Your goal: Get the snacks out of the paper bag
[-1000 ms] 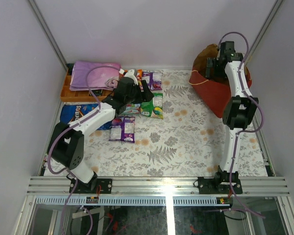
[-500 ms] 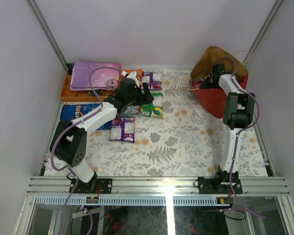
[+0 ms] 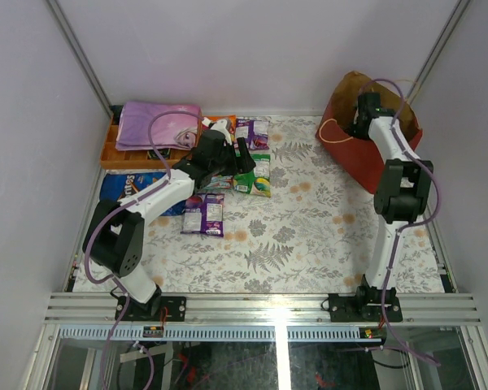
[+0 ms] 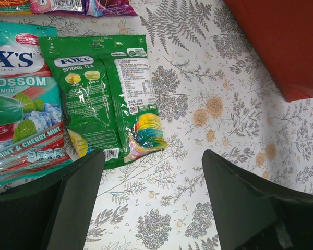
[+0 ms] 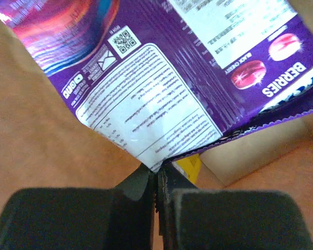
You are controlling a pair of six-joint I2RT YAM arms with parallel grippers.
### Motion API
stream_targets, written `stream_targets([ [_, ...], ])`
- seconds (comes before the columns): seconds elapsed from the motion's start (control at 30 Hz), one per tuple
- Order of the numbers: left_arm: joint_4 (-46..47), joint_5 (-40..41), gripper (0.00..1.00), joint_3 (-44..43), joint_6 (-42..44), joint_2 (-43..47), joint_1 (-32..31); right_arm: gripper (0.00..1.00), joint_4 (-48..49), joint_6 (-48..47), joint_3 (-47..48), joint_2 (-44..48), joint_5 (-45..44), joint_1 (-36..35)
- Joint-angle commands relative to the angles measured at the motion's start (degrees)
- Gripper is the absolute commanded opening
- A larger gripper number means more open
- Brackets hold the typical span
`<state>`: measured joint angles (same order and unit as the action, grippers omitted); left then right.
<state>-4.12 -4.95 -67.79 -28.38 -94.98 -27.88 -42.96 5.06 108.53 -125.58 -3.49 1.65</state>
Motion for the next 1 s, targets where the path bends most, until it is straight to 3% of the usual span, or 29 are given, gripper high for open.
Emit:
stream_targets([
  [0.0,0.2,-0.4,0.76,-2.0,1.1,0.9,-0.2,0.00,1.3,0.3,6.6,11.7,1.3,0.2],
  [0.37,-0.4,0.0,0.76,-2.3,1.5,1.5,0.0,0.00,4.7,1.1,15.4,22.2,0.2,0.2],
  [0.6,0.3,-1.3,0.77,-1.5,0.3,3.2,1.0,0.00,9.5,0.2,12.5,29.8,1.3,-4.9],
  [0.83,8.4,-13.3,0.77,7.4,-10.2,9.6,10.4,0.00,19.4,4.8,-5.5,41.6,6.8,-16.3],
  [0.97,7.5,-13.8,0.77,11.1,-11.5,15.8,14.3,0.00,26.7,10.4,-19.7,47.3,9.8,-21.5],
])
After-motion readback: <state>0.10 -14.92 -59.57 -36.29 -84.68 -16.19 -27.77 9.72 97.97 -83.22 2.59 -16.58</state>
